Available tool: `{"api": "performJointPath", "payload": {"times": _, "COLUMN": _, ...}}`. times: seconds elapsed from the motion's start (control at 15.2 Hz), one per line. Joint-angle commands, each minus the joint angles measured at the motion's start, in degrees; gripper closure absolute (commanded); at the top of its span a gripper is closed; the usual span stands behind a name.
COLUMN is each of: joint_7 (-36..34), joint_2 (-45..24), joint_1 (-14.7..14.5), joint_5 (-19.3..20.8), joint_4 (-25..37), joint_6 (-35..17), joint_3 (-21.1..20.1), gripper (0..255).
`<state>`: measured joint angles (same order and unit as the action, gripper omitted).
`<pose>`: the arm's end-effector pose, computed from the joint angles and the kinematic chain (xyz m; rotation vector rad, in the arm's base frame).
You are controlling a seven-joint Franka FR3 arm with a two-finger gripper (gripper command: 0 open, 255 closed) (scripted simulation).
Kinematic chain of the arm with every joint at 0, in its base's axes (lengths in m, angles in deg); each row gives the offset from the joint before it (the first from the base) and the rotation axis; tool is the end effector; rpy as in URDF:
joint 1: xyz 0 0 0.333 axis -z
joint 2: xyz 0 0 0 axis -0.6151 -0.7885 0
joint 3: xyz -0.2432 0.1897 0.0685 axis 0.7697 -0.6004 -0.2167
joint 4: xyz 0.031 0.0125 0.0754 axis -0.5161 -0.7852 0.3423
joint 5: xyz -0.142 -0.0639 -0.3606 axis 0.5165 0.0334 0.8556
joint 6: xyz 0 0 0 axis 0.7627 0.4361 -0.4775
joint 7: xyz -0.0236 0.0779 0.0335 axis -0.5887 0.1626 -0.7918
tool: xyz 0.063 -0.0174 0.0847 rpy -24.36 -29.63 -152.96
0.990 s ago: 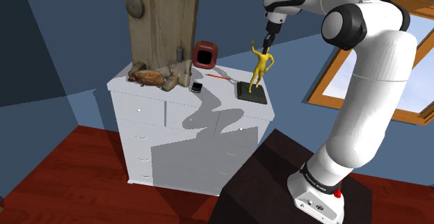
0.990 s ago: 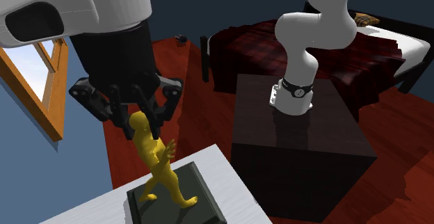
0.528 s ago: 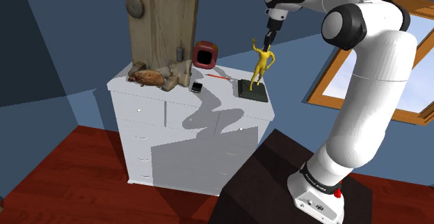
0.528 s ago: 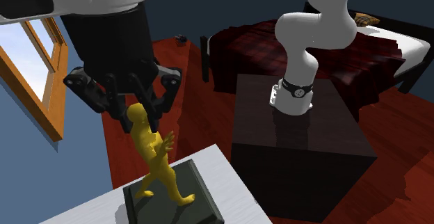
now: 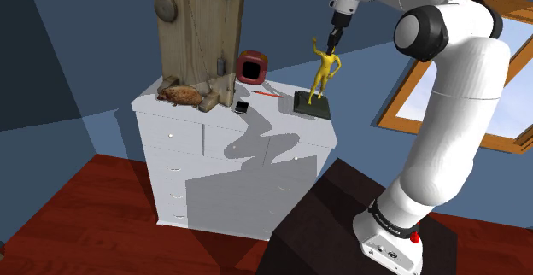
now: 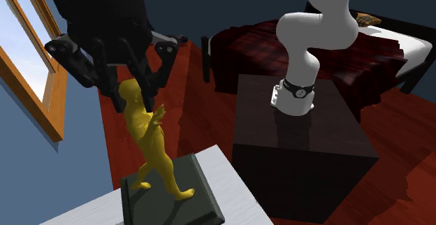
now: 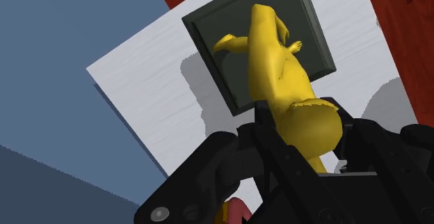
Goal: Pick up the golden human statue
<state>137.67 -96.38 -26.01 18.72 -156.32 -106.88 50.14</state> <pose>0.5255 -0.3802 0.5575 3.1004 0.2600 -0.0314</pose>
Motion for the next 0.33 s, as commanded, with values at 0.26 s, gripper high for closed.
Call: {"api": "performJointPath", "payload": {"times": 0.26, "joint_7": 0.12, "joint_2": -0.90, "joint_1": 0.70, "joint_5": -0.44, "joint_4": 4.71, "joint_6": 3.78, "joint_3": 0.05, "gripper": 255}}
